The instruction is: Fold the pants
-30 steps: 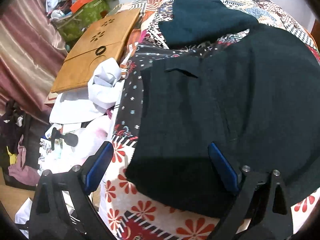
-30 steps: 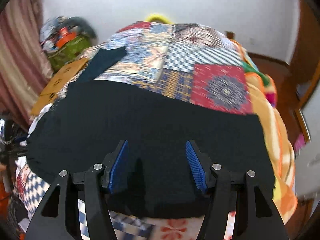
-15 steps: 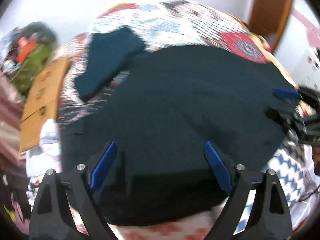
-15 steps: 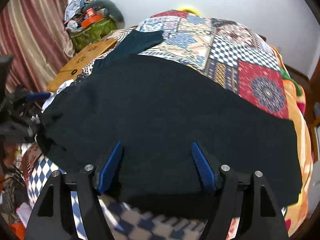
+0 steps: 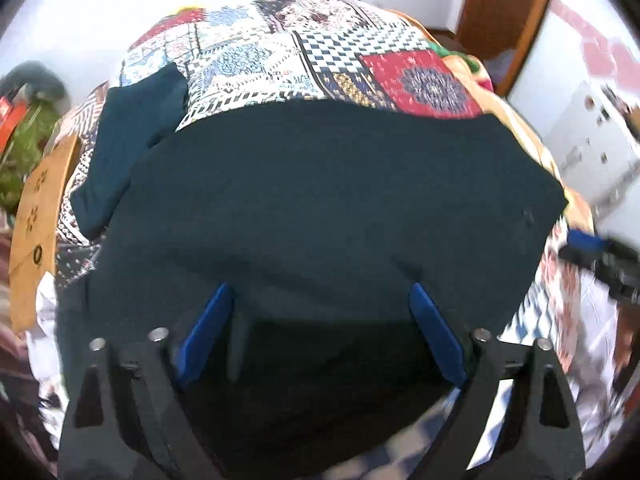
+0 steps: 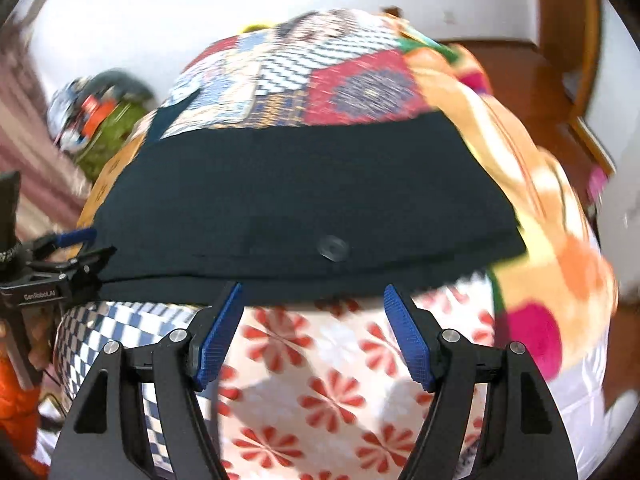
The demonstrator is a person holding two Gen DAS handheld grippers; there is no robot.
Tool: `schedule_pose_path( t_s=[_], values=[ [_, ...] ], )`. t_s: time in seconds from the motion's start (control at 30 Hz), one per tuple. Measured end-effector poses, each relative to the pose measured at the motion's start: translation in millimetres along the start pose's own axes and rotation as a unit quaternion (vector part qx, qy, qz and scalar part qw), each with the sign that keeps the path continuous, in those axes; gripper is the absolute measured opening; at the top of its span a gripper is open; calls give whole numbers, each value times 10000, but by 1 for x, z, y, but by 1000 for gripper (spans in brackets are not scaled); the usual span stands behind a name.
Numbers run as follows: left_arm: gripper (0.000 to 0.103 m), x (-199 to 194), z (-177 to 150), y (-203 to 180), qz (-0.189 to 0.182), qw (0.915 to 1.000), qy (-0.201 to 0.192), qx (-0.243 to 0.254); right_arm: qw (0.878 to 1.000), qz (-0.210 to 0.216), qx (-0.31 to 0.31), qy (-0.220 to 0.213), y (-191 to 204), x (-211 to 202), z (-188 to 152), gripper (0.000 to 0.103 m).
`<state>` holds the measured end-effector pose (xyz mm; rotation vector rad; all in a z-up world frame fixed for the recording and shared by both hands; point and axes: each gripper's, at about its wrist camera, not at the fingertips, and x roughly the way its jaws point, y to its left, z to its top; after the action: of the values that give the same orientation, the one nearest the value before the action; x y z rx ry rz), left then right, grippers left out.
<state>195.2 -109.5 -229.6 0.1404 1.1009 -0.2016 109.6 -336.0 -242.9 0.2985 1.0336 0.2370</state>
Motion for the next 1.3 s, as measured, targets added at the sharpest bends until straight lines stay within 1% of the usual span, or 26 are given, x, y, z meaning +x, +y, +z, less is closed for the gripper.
schedule_pose_path(
  t_s=[0.07,0.17,0.23,0.43,0.5,0.57,0.6,0.63,0.67,0.73,0.77,0.8,0.87,0.97,1.07,1.17,1.3],
  values=[
    [96,4,6,-13,2,10000,-4,62,9995,38,315,44,-14,2,-4,69],
    [96,4,13,-23,-249,9996,10,89,9966,172,800,95,-32,8,-7,69],
    [95,2,17,-29,-242,9996,-52,147,9946,236,1005,67,-40,13,-6,69],
    [96,3,22,-34,-227,9995,-89,194,9921,351,1201,-124,-57,31,8,69],
    [95,5,21,-34,-213,9996,-69,194,9923,315,1179,-206,-58,33,14,69],
    [95,8,21,-34,-199,9996,-46,175,9930,229,1107,-337,-57,32,21,67],
    [95,9,21,-33,-185,9997,-36,171,9933,142,1058,-437,-56,31,24,59],
    [95,9,21,-33,-175,9997,-44,169,9933,24,1030,-524,-57,29,26,49],
    [95,9,22,-34,-172,9997,-62,166,9929,-79,1045,-559,-61,29,30,43],
    [95,7,22,-33,-173,9997,-97,163,9913,-183,1165,-592,-68,28,35,19],
    [95,6,23,-33,-179,9997,-119,154,9902,-191,1223,-643,-72,26,38,12],
    [95,5,23,-32,-196,9996,-144,134,9901,-201,1214,-670,-73,25,41,9],
    [95,1,24,-29,-231,9995,-201,72,9919,-215,1014,-735,-72,20,50,8],
    [95,-6,25,-22,-217,9992,-331,-51,9930,-389,645,-910,-59,9,61,6],
    [95,-18,25,-11,-228,9983,-490,-206,9906,-490,321,-1238,-43,-12,72,6],
    [95,-34,26,1,-223,9967,-701,-355,9863,-427,52,-1592,-22,-37,85,6],
    [95,-61,26,19,-177,9929,-1059,-506,9803,-182,-315,-1942,11,-66,100,6]
  ],
)
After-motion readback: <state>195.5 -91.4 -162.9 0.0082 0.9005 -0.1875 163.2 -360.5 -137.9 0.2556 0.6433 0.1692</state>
